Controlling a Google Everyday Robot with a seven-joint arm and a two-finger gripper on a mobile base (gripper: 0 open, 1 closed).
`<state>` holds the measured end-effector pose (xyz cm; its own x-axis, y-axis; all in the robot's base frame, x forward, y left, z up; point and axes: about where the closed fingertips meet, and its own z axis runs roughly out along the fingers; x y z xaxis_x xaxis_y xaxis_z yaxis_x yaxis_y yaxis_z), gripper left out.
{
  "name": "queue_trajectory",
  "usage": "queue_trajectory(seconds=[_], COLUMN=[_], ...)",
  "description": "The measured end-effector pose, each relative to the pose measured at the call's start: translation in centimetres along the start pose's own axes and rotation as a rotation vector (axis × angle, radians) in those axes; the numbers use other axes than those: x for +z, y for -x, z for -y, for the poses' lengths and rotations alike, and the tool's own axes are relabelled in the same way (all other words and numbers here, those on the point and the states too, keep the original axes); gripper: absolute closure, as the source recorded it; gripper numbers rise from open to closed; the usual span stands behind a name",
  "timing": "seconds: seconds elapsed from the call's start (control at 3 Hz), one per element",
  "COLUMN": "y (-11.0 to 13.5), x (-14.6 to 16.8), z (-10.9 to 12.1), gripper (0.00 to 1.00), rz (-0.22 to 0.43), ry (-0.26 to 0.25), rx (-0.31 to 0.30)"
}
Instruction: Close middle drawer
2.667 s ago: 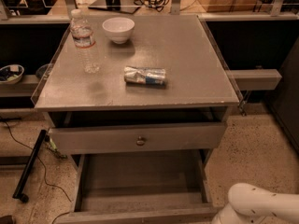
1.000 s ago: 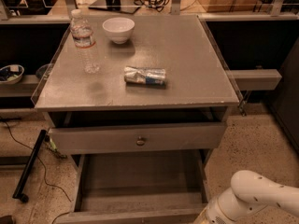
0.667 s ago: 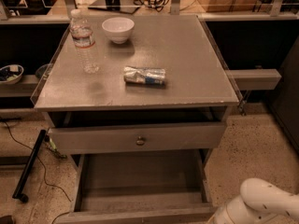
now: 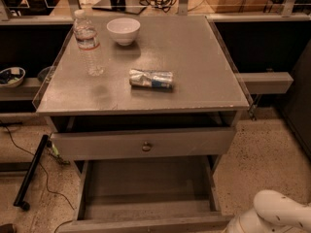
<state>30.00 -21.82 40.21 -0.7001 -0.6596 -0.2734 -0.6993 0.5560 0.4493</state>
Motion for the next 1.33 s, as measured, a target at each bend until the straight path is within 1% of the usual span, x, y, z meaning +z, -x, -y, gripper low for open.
queue_trajectory(seconds=[0.33,0.67,1.33], y=[0.1,2.1,5.2], x=[0.7,2.4,3.0], z=[0.2,1.0,1.6], gripper=[1.0,1.0,1.0], rz=[0.007,0.055,0.11], ry=[0.015,0.037,0.046], rx=[0.014,0.012,-0.02])
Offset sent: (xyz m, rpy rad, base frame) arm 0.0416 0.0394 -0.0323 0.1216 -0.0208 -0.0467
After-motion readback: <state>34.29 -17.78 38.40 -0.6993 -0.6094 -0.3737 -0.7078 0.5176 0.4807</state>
